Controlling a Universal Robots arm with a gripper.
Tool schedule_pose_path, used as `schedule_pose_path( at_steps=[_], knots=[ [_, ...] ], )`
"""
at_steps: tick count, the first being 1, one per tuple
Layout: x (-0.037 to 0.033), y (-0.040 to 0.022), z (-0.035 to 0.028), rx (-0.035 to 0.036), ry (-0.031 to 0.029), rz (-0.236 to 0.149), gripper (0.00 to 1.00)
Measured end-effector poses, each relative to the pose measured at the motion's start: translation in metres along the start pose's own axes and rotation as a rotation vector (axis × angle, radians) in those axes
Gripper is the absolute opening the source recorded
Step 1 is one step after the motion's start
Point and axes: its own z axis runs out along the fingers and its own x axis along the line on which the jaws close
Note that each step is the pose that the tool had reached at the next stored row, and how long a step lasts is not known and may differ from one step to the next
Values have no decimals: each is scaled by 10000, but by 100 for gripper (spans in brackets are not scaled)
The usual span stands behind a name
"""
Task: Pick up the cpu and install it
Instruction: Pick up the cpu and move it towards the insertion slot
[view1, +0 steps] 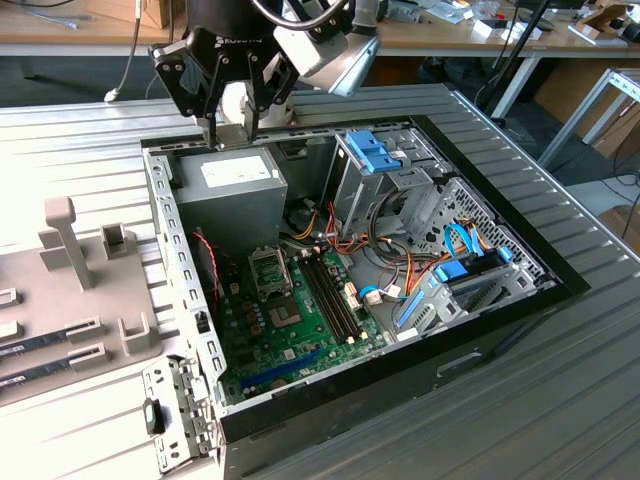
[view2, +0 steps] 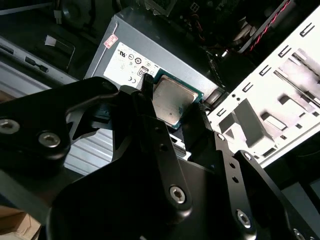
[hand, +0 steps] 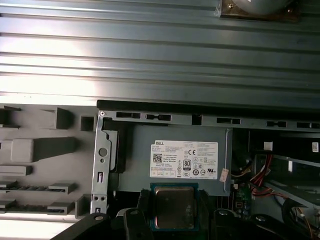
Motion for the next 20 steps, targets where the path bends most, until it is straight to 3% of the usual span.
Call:
schedule_pose_path(
  at_steps=[9, 20],
  knots=[
    [-108, -10, 16, 0, -1, 0, 47],
    [-131, -93, 27, 0, -1, 0, 47]
  ],
)
